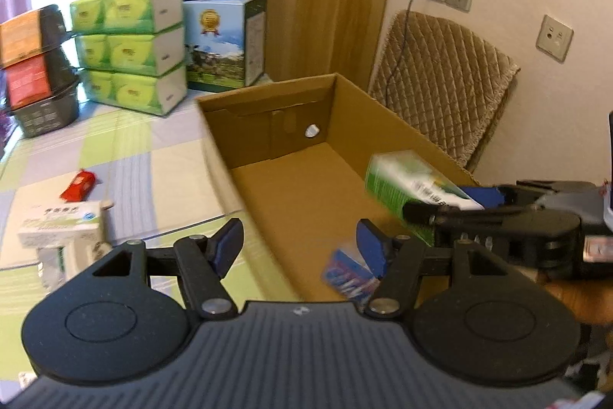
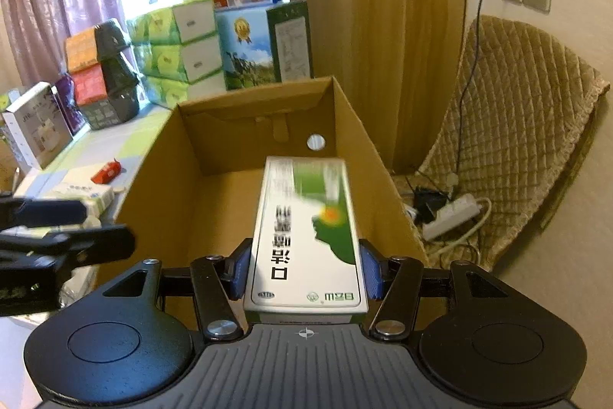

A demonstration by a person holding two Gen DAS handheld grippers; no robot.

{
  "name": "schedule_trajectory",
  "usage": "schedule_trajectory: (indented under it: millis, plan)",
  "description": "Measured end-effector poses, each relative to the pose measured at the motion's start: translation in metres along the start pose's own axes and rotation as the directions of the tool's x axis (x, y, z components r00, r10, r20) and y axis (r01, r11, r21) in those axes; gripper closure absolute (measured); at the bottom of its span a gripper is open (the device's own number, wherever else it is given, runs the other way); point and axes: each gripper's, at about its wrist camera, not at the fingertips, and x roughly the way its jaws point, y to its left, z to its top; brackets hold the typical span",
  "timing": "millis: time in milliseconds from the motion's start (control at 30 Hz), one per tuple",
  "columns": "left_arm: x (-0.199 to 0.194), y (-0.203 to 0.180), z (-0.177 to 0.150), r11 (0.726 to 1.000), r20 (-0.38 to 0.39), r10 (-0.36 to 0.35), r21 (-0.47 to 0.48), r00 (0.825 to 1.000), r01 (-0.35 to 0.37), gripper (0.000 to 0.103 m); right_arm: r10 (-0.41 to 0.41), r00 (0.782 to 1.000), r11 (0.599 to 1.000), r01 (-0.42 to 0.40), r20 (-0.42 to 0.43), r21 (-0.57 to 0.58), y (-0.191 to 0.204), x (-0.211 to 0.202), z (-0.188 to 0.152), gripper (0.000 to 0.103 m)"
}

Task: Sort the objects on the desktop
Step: 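Carry the green-white medicine box into the cardboard box and open the right tool, then withdraw the right tool from the cardboard box toward the table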

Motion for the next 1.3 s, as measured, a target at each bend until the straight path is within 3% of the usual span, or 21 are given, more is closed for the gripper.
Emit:
schedule_trajectory:
  millis: [33, 100, 433, 567, 700, 767, 1067, 1300]
  plan:
    - [-0.005, 0.003, -0.001, 1.0, 0.001, 0.007, -0.01, 1.0, -0.007, 0.042, 0.002, 1.0, 1.0, -0.002, 0.008, 0.006, 0.001, -0.002, 0.002, 0.031]
    - [-0.017, 0.011, -0.006, 0.999, 0.004, 0.023, -0.031, 1.0, -0.023, 0.042, 0.001, 0.999, 1.0, -0.002, 0.042, 0.02, 0.003, -0.012, 0.005, 0.024]
    - [-0.083, 0.046, -0.041, 0.985, 0.014, 0.124, -0.126, 0.992, -0.121, 0.037, 0.055, 0.989, 0.994, -0.067, 0.139, 0.084, 0.03, -0.082, 0.0, 0.02]
    - [-0.111, 0.061, -0.062, 0.974, 0.013, 0.159, -0.164, 0.987, -0.155, 0.036, 0.102, 0.982, 0.992, -0.112, 0.158, 0.06, 0.058, -0.108, -0.015, 0.017]
    - [-0.138, 0.078, -0.084, 0.961, 0.011, 0.207, -0.19, 0.978, -0.201, 0.024, 0.155, 0.976, 0.987, -0.159, 0.156, 0.019, 0.092, -0.128, -0.032, 0.013]
    - [-0.151, 0.088, -0.095, 0.953, -0.004, 0.229, -0.203, 0.973, -0.225, 0.023, 0.172, 0.973, 0.985, -0.173, 0.155, -0.01, 0.109, -0.134, -0.041, 0.01]
    - [-0.187, 0.133, -0.144, 0.903, -0.054, 0.331, -0.27, 0.942, -0.333, 0.013, 0.218, 0.974, 0.975, -0.215, 0.059, -0.053, 0.158, -0.125, -0.082, 0.005]
    - [-0.193, 0.149, -0.158, 0.894, -0.065, 0.341, -0.286, 0.938, -0.345, 0.008, 0.231, 0.973, 0.969, -0.228, 0.023, -0.093, 0.179, -0.117, -0.094, 0.004]
